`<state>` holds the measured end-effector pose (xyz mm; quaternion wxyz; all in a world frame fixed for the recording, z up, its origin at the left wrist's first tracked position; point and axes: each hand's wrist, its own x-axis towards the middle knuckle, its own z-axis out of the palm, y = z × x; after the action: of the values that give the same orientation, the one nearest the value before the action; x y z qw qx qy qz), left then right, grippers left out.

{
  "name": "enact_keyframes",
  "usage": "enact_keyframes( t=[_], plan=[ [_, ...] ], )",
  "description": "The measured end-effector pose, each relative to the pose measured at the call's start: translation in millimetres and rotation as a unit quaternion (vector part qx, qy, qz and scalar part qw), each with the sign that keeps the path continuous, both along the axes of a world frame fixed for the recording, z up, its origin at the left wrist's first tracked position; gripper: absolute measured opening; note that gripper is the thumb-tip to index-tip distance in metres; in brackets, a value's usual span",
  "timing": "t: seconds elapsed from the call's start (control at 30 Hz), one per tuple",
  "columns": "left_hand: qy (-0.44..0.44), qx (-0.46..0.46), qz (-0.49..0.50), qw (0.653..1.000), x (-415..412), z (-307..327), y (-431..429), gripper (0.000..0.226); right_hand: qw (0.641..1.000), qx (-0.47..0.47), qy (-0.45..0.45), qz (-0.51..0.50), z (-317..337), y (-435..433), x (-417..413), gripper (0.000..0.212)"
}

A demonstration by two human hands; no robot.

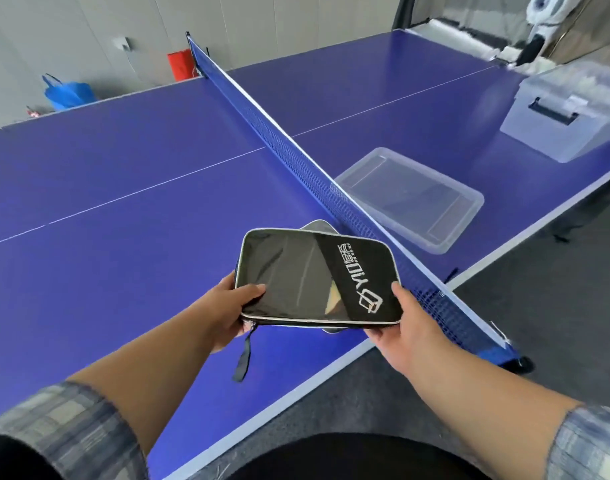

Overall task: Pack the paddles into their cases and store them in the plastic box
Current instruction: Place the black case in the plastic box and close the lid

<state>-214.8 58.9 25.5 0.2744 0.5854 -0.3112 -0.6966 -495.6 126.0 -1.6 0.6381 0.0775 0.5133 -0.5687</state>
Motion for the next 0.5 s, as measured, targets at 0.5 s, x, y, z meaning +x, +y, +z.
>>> enact_keyframes(
  t=[0.5],
  plan=[
    [-0.308, -0.158, -0.238, 0.908, -77, -39, -160, 0.040, 0.984, 0.140, 0.112, 0.011, -38, -36, 1, 0.046]
  ],
)
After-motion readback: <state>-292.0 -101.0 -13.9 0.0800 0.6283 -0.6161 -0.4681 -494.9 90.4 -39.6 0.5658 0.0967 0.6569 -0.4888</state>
